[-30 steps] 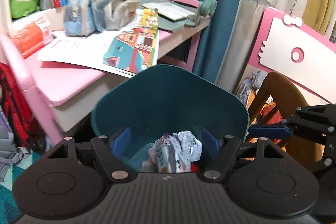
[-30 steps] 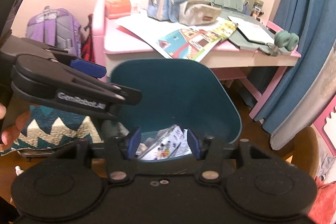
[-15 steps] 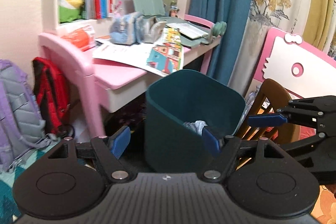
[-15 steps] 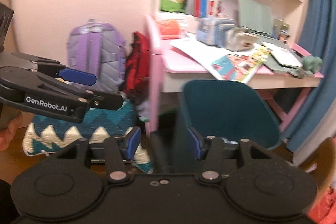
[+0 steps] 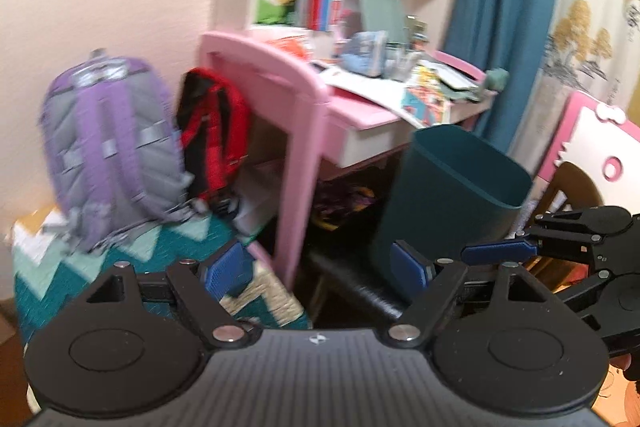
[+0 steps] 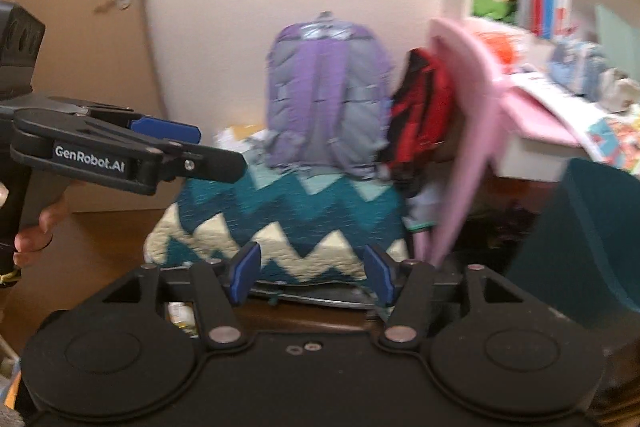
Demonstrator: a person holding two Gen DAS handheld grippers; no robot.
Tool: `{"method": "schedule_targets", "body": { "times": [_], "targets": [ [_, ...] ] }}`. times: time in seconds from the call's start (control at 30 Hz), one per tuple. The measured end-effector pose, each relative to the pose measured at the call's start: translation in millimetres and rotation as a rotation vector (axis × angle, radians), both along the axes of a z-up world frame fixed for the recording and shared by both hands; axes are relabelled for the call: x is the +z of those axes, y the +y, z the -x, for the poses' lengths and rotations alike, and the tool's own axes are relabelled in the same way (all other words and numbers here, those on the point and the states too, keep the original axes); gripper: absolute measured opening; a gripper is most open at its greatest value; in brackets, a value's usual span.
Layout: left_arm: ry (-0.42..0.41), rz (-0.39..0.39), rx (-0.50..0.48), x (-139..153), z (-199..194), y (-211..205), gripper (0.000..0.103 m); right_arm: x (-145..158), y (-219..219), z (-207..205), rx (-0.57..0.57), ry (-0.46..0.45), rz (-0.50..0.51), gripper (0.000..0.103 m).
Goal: Collect trash
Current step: 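Move both open tools back toward the trash by the quilted bench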
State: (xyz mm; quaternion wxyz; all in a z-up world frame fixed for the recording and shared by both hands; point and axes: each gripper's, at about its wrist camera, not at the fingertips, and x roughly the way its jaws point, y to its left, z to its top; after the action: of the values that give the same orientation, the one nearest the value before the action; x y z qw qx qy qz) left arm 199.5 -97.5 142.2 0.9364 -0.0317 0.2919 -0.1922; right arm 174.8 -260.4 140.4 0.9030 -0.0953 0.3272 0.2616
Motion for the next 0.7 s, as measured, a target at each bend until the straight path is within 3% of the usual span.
{"method": "schedule_targets", "body": {
  "times": [0.17, 0.37, 0.7],
  "targets": [
    [0.021, 0.035, 0.106, -27, 11, 62, 0.082, -37, 48, -11, 0.081, 0.04, -0.028, 0.057],
    [0.036, 0.035, 0.23, -67, 23, 132, 0.101, -89, 107, -24, 0.166, 0.102, -0.031, 0.057],
    [0.125, 0.021, 0.432, -163, 18, 246, 0.101, -217, 190, -54, 0.17, 0.282, 0.022, 0.057]
  ]
}}
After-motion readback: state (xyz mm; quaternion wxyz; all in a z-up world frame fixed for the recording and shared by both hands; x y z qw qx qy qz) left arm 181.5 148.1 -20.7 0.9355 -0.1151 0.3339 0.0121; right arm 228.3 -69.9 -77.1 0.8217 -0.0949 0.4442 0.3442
